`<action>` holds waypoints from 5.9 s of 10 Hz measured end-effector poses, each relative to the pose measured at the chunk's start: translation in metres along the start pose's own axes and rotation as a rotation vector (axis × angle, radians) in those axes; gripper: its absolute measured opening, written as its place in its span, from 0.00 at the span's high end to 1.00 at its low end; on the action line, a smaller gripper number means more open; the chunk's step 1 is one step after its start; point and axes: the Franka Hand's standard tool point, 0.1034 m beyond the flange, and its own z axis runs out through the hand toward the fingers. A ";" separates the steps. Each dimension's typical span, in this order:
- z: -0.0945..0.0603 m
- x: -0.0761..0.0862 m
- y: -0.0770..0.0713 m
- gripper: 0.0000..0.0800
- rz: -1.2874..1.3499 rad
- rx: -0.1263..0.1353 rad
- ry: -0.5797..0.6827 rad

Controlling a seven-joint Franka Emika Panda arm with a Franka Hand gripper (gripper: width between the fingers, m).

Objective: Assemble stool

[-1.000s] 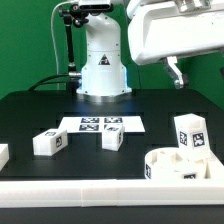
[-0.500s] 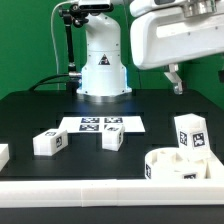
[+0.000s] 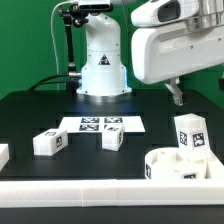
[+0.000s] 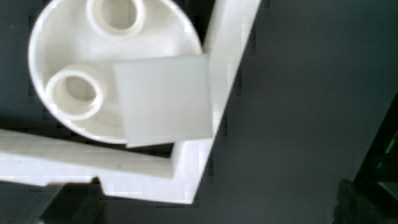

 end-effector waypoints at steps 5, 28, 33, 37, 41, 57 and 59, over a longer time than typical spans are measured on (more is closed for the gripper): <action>0.024 0.006 0.014 0.19 0.004 0.001 0.050; 0.054 -0.007 0.018 0.57 0.449 0.016 0.154; 0.052 -0.005 0.022 0.57 0.702 0.052 0.172; 0.052 -0.003 0.026 0.57 1.030 0.117 0.174; 0.053 0.002 0.030 0.57 1.364 0.203 0.200; 0.021 0.021 0.014 0.19 0.770 0.100 0.240; 0.020 0.023 0.012 0.19 0.592 0.072 0.238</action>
Offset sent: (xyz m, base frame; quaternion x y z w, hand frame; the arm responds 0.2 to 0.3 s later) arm 0.0047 -0.0069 -0.0272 0.0013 0.0409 0.0377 0.9984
